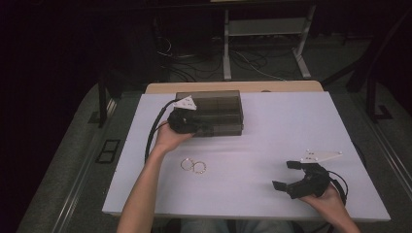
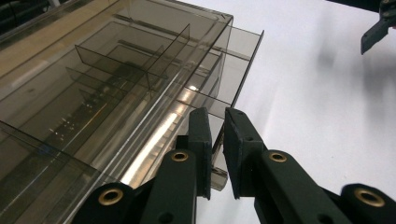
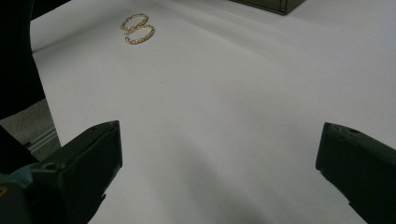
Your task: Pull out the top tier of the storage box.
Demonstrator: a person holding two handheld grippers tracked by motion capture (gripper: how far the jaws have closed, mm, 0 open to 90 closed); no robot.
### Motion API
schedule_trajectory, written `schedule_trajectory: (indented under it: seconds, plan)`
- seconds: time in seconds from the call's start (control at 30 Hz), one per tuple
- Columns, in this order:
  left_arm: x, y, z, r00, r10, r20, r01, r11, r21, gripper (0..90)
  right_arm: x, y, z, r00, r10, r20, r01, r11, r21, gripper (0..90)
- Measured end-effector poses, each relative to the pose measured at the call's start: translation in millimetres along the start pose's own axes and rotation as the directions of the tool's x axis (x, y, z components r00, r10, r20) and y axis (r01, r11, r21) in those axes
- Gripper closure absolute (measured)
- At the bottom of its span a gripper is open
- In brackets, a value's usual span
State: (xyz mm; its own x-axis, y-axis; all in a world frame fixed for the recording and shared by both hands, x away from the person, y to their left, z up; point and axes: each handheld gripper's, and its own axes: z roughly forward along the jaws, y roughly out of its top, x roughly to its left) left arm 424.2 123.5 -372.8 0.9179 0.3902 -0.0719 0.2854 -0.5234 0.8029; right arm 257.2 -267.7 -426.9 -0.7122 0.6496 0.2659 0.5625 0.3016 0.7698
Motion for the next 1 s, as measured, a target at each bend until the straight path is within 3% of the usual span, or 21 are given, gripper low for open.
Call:
schedule_trajectory:
  seconds: [1.0]
  plan:
    - [-14.8, -10.5, -6.8, 0.9999, 0.011, 0.0, -0.011, 0.9996, -0.027, 79.8, 0.4, 0.1, 0.7, 1.0, 0.002, -0.001, -0.002, 1.0, 0.005, 0.0]
